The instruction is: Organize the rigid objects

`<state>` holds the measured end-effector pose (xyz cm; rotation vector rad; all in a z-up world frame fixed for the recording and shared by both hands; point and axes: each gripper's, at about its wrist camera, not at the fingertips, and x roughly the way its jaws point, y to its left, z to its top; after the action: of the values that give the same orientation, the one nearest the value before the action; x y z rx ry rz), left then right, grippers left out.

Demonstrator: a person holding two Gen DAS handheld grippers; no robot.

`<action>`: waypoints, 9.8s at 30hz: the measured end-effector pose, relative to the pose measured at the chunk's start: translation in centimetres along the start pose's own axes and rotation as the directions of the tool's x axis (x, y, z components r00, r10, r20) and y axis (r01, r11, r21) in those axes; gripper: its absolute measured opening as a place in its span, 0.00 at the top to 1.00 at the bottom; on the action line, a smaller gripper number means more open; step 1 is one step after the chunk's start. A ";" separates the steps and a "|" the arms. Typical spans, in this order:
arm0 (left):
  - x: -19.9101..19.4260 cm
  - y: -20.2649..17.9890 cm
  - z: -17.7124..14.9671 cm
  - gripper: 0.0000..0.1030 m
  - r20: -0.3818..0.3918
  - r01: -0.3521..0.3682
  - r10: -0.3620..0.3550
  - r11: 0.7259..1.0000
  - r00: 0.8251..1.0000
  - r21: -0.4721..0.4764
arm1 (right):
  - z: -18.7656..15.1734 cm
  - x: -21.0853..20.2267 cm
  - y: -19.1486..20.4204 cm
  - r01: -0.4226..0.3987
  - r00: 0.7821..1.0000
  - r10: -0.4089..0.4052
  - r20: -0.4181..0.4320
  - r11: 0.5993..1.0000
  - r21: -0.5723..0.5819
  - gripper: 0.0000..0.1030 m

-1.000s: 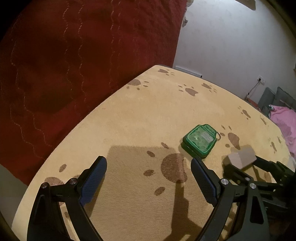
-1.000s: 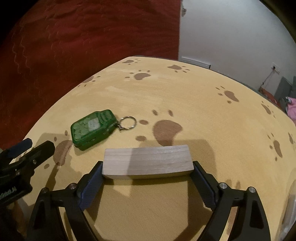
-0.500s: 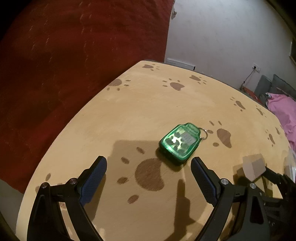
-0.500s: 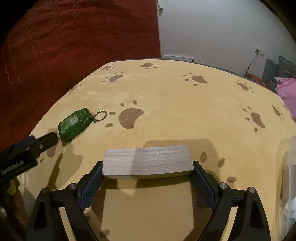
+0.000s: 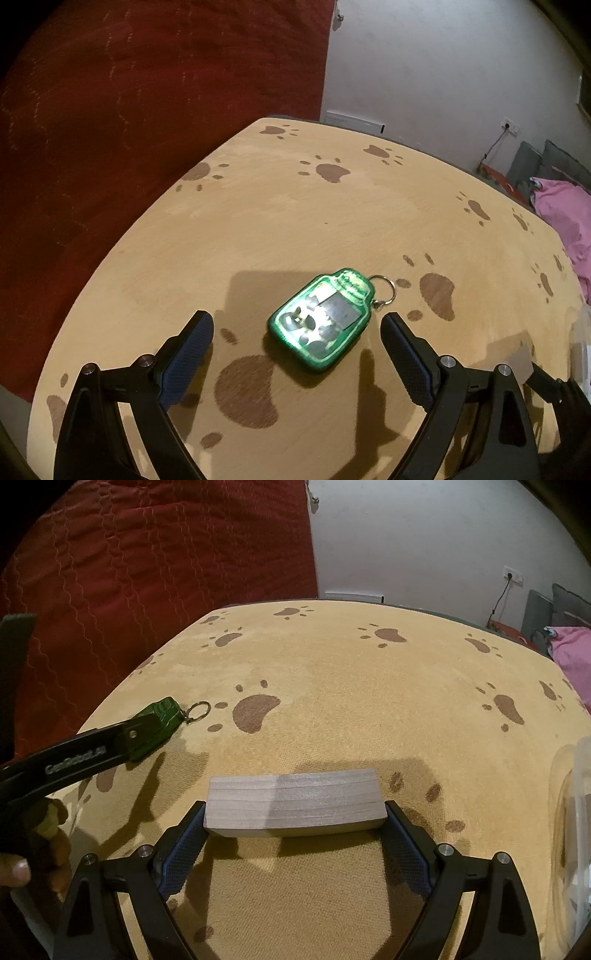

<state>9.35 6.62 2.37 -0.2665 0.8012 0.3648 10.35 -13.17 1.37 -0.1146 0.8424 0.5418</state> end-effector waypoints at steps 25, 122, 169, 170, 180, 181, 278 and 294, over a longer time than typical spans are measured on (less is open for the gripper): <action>-0.2 -0.7 -0.9 0.42 0.009 0.039 -0.040 0.999 0.999 0.036 | -0.1 0.0 0.0 -0.006 1.000 0.006 0.002 1.000 0.002 0.09; -12.9 -14.0 -8.1 0.42 0.076 0.202 -0.229 0.943 0.970 0.263 | -10.0 -18.0 -22.6 0.288 0.912 -0.375 0.168 0.875 0.389 0.08; -12.4 -32.3 -8.7 0.42 -0.056 0.472 -0.507 0.748 0.860 0.466 | -11.8 -18.7 -25.8 0.266 0.907 -0.379 0.183 0.853 0.449 0.08; -12.3 -32.7 -8.7 0.42 -0.058 0.472 -0.508 0.745 0.859 0.471 | -11.8 -18.7 -25.9 0.265 0.907 -0.379 0.184 0.853 0.449 0.08; -10.7 -34.8 -8.9 0.42 -0.083 0.482 -0.511 0.728 0.856 0.488 | -11.9 -18.6 -25.9 0.265 0.908 -0.377 0.181 0.853 0.450 0.08; -10.5 -35.0 -8.9 0.42 -0.089 0.483 -0.509 0.726 0.856 0.489 | -11.9 -18.5 -25.9 0.265 0.909 -0.377 0.179 0.853 0.450 0.08; -15.4 -28.8 -11.5 0.01 0.086 0.247 -0.342 0.809 0.936 0.533 | -12.1 -21.2 -22.0 0.448 0.858 -0.495 0.139 0.852 0.269 0.00; -14.7 -29.3 -11.6 0.01 0.040 0.273 -0.343 0.808 0.939 0.521 | -12.3 -20.8 -22.1 0.486 0.842 -0.525 0.123 0.838 0.247 0.00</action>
<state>4.62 -27.28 8.22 0.1288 0.6798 -0.1468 1.78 -44.45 5.92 -0.0900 0.6434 -0.0429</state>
